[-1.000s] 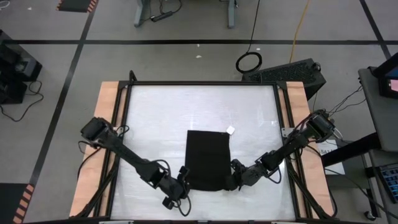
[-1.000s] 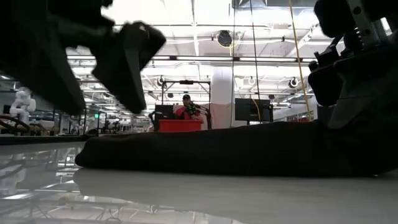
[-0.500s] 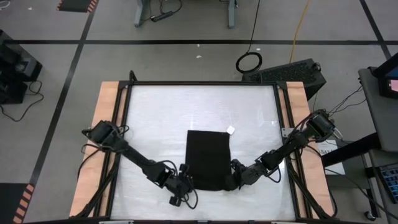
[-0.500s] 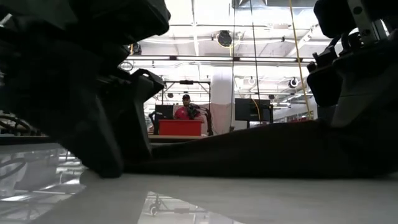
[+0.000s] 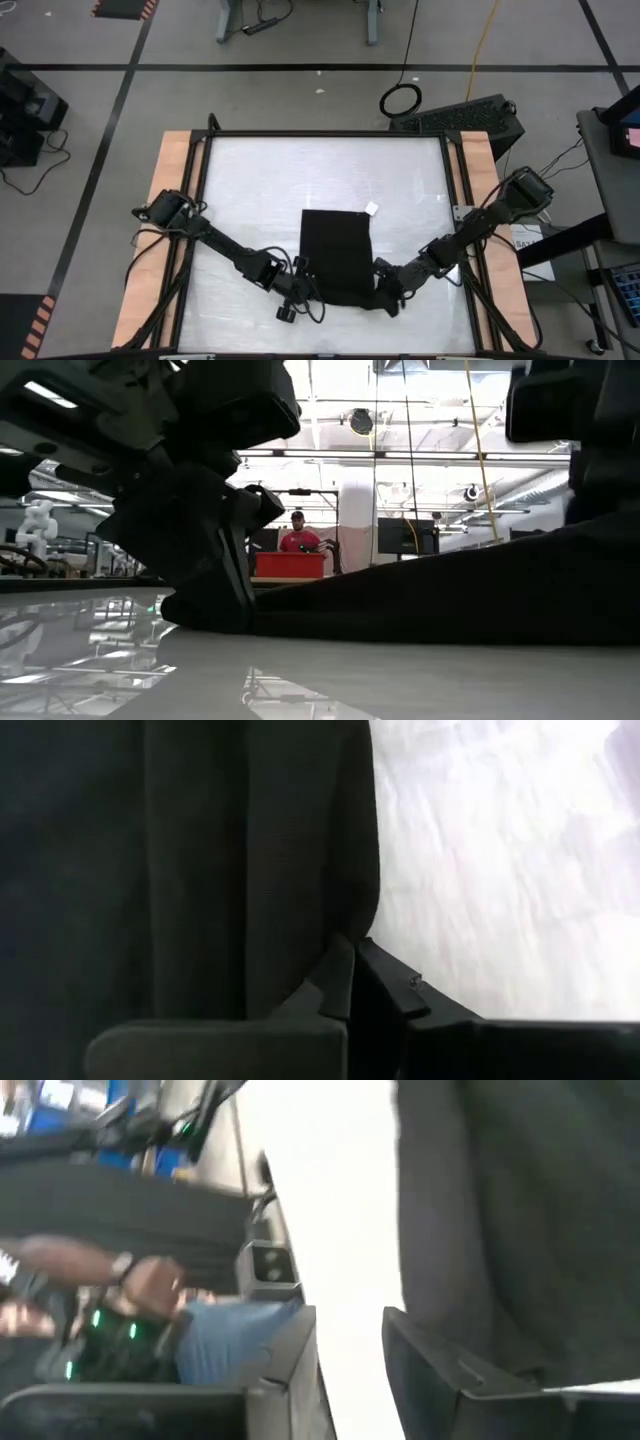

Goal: Roll towel
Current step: Roll the black towel

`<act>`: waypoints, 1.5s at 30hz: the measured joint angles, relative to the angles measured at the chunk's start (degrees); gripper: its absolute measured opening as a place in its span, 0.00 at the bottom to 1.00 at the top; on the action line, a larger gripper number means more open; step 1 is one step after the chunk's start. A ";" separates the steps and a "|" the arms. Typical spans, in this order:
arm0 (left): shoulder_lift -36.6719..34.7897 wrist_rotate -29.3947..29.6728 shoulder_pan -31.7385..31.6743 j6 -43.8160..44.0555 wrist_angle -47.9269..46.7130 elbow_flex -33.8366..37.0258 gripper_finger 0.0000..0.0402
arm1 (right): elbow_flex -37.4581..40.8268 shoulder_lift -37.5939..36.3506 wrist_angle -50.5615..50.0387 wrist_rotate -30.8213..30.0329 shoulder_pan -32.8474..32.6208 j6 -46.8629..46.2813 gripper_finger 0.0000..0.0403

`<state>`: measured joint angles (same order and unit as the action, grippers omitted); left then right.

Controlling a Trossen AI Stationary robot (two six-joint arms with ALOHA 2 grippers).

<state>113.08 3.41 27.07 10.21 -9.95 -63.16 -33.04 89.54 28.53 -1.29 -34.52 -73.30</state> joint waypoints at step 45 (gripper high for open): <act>0.23 -31.35 -14.62 11.76 0.22 0.20 0.01 | -14.27 9.32 -30.10 -19.97 -6.24 59.04 0.58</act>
<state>113.30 -27.94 12.45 21.97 -9.73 -62.96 -47.31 98.86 -1.56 -21.26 -40.75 -14.27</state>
